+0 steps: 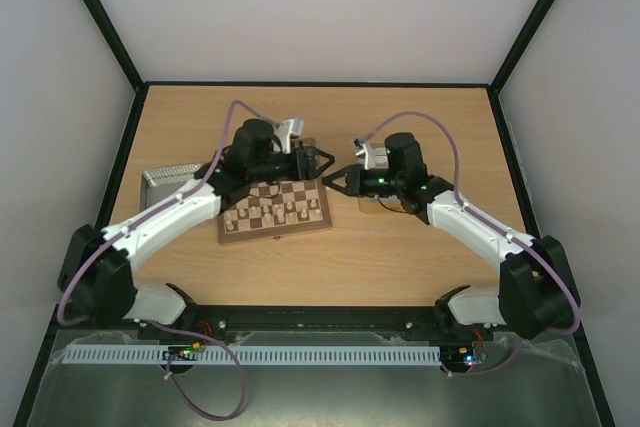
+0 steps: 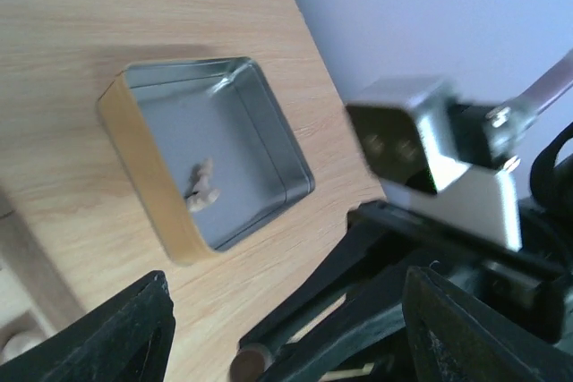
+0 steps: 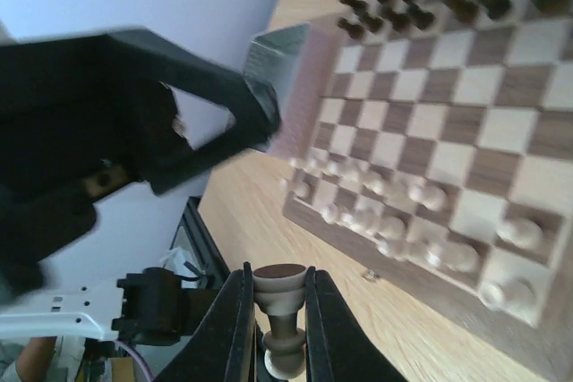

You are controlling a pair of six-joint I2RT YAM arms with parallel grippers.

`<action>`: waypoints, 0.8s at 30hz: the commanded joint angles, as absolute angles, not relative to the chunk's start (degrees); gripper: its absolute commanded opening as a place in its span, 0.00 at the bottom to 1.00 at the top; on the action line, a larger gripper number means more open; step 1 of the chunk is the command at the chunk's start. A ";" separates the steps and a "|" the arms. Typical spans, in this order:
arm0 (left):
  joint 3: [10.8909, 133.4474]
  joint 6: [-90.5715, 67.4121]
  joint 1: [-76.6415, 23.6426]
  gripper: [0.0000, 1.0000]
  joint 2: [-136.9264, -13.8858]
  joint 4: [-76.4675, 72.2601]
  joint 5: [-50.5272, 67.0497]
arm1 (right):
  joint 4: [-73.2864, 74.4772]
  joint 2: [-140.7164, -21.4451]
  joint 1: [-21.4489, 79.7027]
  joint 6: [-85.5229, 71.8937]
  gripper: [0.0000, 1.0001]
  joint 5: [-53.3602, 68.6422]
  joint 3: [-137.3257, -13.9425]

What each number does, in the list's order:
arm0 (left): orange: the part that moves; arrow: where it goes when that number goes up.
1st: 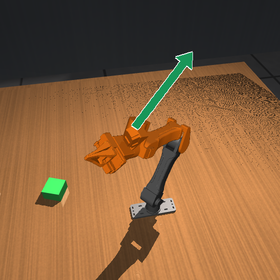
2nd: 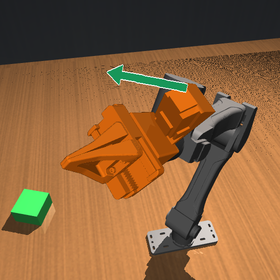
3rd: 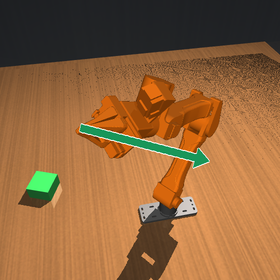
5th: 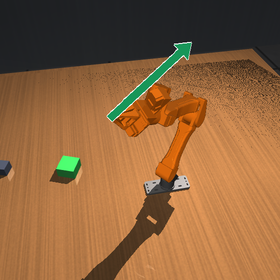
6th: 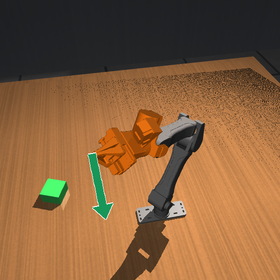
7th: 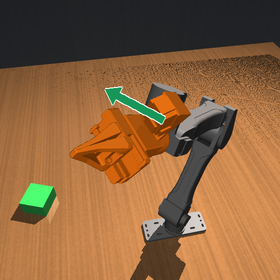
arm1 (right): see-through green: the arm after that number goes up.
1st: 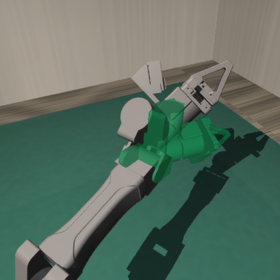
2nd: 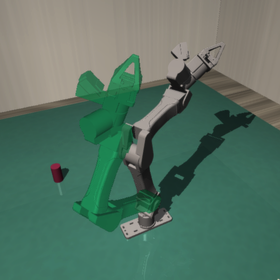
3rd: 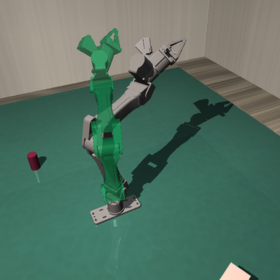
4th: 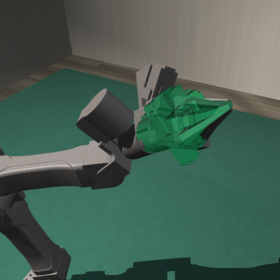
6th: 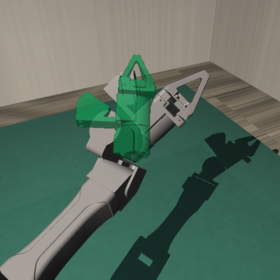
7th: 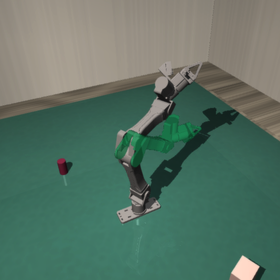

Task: Set up the chess pieces on the board
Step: Place the chess piece on the chessboard.

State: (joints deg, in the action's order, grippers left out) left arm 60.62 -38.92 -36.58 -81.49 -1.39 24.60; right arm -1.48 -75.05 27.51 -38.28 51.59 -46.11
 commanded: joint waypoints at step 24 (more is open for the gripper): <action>41.05 -36.29 -31.47 0.71 -54.77 10.72 -0.16 | 21.98 -114.86 29.35 -61.19 0.12 47.06 -78.37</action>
